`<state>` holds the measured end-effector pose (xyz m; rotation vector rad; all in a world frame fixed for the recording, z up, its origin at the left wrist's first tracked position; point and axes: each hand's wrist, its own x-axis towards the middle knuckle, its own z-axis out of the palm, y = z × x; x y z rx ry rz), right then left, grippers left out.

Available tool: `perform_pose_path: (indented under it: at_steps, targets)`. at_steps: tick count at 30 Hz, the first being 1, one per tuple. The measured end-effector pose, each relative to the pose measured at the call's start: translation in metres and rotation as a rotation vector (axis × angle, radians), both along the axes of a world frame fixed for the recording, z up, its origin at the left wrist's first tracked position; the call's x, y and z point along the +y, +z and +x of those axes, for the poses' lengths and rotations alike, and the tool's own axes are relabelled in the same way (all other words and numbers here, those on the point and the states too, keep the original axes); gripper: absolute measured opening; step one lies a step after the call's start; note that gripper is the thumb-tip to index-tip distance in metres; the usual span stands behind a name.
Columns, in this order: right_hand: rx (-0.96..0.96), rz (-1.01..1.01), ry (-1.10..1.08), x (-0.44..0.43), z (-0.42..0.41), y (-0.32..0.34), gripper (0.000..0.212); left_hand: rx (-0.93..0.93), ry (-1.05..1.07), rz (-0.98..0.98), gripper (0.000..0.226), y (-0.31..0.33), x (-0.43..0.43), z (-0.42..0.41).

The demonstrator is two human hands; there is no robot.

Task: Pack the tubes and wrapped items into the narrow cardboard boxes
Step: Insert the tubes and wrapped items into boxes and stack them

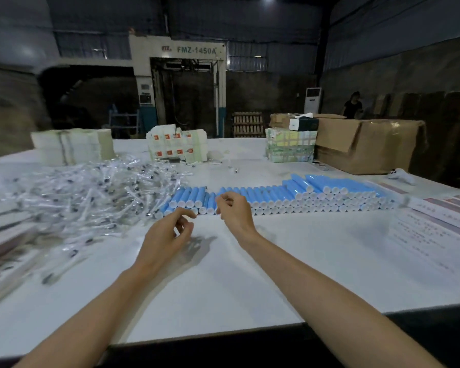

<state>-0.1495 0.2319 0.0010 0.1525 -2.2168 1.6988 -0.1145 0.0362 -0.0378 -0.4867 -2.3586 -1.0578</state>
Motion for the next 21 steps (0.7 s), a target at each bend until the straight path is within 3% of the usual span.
perform_pose_path:
  at_steps: [11,15,21]
  targets:
    - [-0.124,-0.165,0.128,-0.029,-0.030,-0.048,0.016,0.014,0.228,-0.107,0.017,0.023,-0.015,0.014]
    - [-0.127,-0.186,0.151,-0.028,-0.034,-0.051,0.015,0.054,0.500,-0.315,0.025,0.048,-0.066,0.026]
    - [-0.095,-0.169,0.179,-0.031,-0.040,-0.055,0.015,-0.114,1.104,-0.734,0.031,0.071,-0.178,0.067]
